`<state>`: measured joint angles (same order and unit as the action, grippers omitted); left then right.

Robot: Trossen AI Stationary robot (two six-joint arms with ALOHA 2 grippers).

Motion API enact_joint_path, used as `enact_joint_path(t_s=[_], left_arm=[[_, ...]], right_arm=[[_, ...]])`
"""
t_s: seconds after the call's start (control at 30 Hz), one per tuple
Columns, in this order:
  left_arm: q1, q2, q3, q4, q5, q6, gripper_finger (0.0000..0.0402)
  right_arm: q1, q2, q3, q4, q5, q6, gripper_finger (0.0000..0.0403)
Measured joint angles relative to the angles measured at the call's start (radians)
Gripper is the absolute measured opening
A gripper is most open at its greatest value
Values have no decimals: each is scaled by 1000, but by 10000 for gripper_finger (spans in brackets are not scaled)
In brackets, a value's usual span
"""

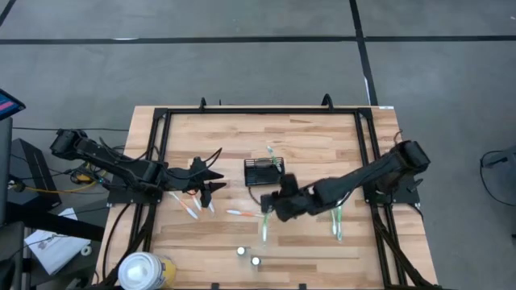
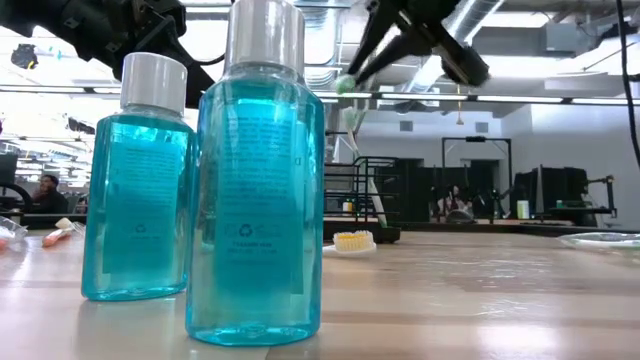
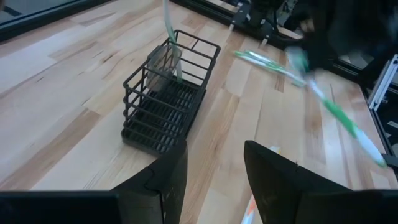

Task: Pick & Place toothbrushing station
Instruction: Put the top green toothbrush into the wire organizer

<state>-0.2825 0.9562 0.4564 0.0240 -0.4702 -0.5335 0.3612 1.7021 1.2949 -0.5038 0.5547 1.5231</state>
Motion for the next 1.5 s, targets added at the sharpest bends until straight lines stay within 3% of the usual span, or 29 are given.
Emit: enact_joint_path(t_s=[0.23,0.43,0.77,1.07,1.27,1.5], left_arm=[[23,0,0,1,0,2,154],[48,0,0,5,0,2,154],[48,0,0,6,8,2,154],[48,0,0,7,8,-5,154],[48,0,1,8,8,-4,154],[48,0,1,7,0,-2,154]], right_arm=[[-77,-90,0,-73,223,-138,0],[-160,-84,0,-72,316,-264,0],[-284,-75,-1,-65,281,-419,0],[-359,-184,-1,-16,253,-565,0],[-387,-247,0,-22,251,-633,0],[-371,-188,-14,-20,291,-618,0]])
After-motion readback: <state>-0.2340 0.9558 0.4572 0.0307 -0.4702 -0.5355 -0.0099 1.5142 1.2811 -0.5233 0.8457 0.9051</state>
